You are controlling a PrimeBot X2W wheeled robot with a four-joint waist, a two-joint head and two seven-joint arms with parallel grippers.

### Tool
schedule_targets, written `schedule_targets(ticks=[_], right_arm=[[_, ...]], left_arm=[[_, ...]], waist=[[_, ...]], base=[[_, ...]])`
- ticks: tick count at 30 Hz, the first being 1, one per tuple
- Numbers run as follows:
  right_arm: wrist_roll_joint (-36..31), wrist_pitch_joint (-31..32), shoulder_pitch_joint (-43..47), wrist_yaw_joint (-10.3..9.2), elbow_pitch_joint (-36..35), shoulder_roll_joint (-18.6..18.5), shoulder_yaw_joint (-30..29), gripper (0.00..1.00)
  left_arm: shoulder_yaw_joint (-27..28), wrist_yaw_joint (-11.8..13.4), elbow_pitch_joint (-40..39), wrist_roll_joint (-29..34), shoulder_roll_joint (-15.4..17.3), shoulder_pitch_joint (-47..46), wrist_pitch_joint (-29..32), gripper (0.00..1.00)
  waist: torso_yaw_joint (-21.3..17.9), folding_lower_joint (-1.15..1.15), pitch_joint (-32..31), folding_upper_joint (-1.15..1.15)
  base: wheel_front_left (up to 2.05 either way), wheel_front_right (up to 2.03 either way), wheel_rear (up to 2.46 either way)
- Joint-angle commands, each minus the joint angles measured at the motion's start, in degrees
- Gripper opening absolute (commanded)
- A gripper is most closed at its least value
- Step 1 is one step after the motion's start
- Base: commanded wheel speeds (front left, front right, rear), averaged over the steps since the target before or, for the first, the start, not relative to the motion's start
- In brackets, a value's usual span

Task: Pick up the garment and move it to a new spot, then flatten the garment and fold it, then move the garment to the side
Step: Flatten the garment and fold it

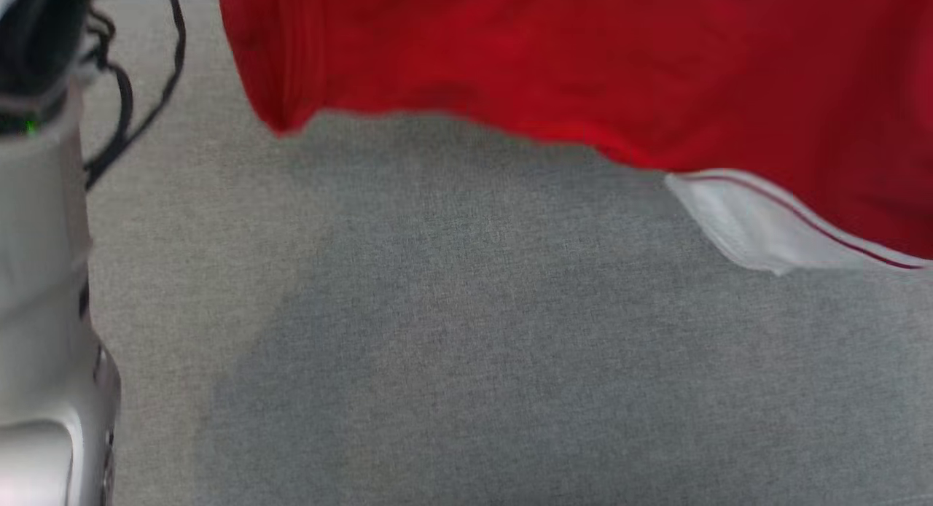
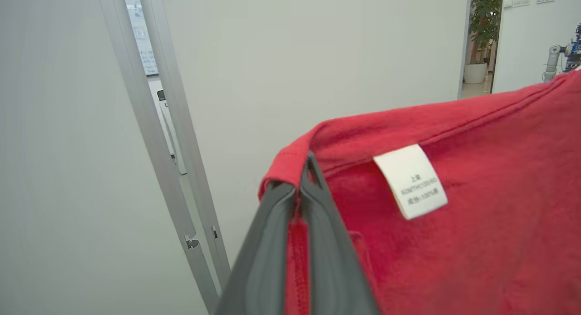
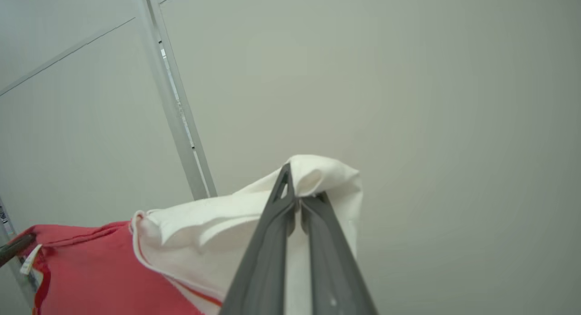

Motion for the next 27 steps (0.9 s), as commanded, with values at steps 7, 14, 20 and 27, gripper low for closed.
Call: schedule_targets(ticks=[7,14,20,27], right_arm=[[-24.8,-6.4,-36.4,-0.02,28.5,22.8,1.2,0.0],[-24.1,-10.3,-33.0,-0.01,32.7,30.8,5.4,0.0],[-15.7,-12.9,-4.4,0.01,22.9,26.1,12.4,0.0],[-9.1,-18.6,32.0,-0.01,13.9,20.7,16.4,0.0]], left_arm=[[1.5,0.3,30.6,5.9,-2.9,-22.4,-17.6,0.0],[0.1,-2.2,46.9,6.6,-2.3,-22.1,-31.6,0.0],[-5.9,-3.4,51.0,3.2,-2.0,-5.1,-38.7,0.0],[-13.8,-3.3,45.1,-3.9,3.2,27.9,-41.9,0.0]], waist=[[1.4,-0.01,18.2,0.0],[-0.3,-0.01,17.3,0.0],[0.1,-0.01,11.7,0.0],[-0.7,-0.01,-1.5,0.0]], base=[[0.0,0.0,0.0],[0.0,0.0,0.0],[0.0,0.0,0.0],[0.0,0.0,0.0]])
